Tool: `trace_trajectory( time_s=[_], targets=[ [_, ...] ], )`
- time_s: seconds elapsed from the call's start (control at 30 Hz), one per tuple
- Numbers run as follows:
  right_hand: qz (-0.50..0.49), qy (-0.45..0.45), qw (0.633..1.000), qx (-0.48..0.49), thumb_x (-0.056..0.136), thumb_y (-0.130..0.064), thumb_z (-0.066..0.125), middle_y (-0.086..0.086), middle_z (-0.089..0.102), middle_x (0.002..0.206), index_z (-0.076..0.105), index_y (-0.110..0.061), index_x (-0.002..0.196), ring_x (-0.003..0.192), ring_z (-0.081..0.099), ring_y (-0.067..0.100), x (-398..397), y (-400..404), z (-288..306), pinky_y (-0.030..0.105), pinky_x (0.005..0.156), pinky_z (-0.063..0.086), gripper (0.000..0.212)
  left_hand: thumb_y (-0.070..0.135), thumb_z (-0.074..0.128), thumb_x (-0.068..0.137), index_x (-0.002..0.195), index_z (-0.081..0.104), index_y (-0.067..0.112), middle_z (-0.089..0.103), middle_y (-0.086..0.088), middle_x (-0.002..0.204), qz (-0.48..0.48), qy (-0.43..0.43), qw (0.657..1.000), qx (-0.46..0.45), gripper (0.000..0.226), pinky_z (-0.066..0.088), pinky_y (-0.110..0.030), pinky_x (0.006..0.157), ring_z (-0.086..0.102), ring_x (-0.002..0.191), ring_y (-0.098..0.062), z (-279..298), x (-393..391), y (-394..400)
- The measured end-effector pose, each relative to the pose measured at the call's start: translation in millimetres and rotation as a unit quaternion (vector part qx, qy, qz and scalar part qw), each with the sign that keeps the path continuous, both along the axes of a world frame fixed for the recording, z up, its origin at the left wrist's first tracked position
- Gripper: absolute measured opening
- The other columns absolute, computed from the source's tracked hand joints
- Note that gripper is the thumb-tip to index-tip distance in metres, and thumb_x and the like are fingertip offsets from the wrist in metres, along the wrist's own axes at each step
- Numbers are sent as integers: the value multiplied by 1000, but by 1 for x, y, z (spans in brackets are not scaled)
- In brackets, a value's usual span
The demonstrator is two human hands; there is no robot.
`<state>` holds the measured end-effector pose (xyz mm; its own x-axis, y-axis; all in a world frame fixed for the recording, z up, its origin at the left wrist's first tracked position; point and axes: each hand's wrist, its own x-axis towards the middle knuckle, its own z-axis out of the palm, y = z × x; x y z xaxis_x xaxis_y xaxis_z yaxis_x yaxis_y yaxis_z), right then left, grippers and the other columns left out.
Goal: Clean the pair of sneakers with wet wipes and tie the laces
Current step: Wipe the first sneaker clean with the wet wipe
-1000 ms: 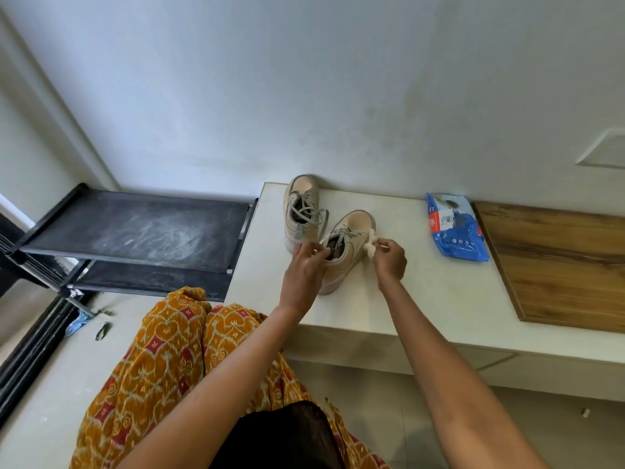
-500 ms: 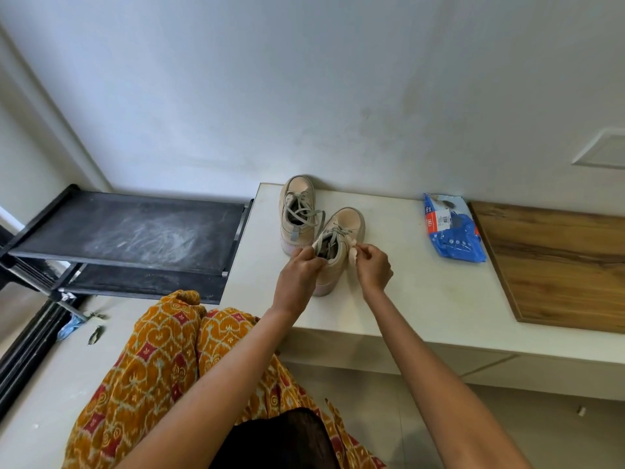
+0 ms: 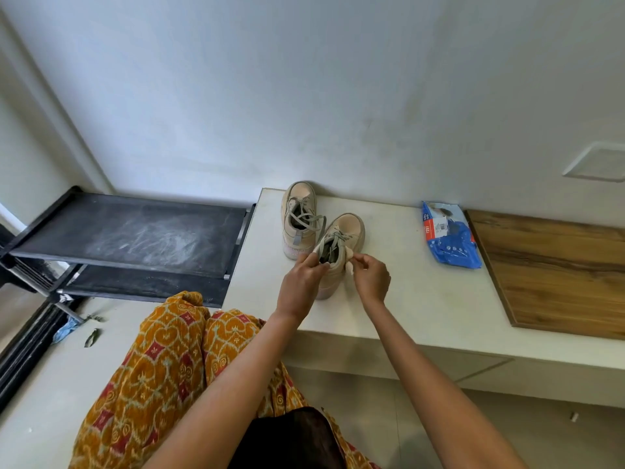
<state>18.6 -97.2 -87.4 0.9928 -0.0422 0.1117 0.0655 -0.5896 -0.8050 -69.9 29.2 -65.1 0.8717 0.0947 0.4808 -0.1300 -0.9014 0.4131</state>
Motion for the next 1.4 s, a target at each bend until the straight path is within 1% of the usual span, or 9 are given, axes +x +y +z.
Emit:
trace_trajectory(
  time_s=[0.13,0.37,0.53,0.73,0.83,0.97,1.17,1.27,1.4],
  targets=[
    [-26,37,998,45,87,-24,61,5,74,95,74,-18,95,92,65,28,14,22,9,43,82,51,16,3,82,66,91,73,10,60,-4,82,3,-1,1000,17,28,54,-32,44,60,78,-22,3,-3,-1],
    [17,-52,998,12,87,-20,63,2,72,89,71,-18,93,87,64,26,-34,4,-8,40,79,51,10,3,80,67,93,71,10,59,-4,81,2,-7,1000,29,29,52,-31,41,59,77,-23,-3,-1,1],
    [-24,30,999,19,88,-21,59,5,72,94,70,-19,89,93,62,28,18,23,6,41,80,50,11,2,78,70,97,70,10,61,-5,88,0,8,998,58,29,53,-33,43,60,81,-24,-3,-2,0],
    [28,-5,999,20,88,-21,59,6,69,88,69,-20,93,85,61,23,-11,14,-1,26,63,41,11,12,76,76,95,65,10,58,-3,87,-29,23,993,113,22,51,-26,42,57,76,-18,4,-7,2],
    [62,-3,998,-11,87,-23,62,4,69,89,70,-23,93,86,63,20,-16,-3,-4,27,64,45,10,6,78,71,87,63,10,58,-4,86,-19,55,994,90,23,51,-27,40,58,77,-21,10,-4,0],
    [1,2,999,34,88,-21,60,4,71,94,70,-17,93,86,64,22,10,1,32,32,70,48,11,-4,75,69,81,61,6,58,-8,84,-17,64,995,78,21,48,-29,38,56,73,-27,16,5,-5],
    [21,109,994,-10,88,-18,58,4,71,105,71,-21,99,100,63,25,32,3,35,28,77,47,18,-2,70,76,80,63,6,58,-8,85,-23,60,996,57,11,51,-35,44,56,75,-26,10,7,-8],
    [39,48,998,30,90,-12,55,5,70,109,71,-15,106,102,63,22,10,20,30,23,77,43,23,-2,68,77,76,63,7,56,-8,83,-34,51,997,55,11,50,-33,43,56,73,-24,11,9,-6],
    [33,-5,999,42,91,-16,58,2,70,102,70,-19,106,95,61,20,-13,8,8,30,75,50,20,1,66,80,75,61,7,55,-7,83,-32,41,998,30,9,50,-35,44,56,75,-25,9,12,-3]
  ],
)
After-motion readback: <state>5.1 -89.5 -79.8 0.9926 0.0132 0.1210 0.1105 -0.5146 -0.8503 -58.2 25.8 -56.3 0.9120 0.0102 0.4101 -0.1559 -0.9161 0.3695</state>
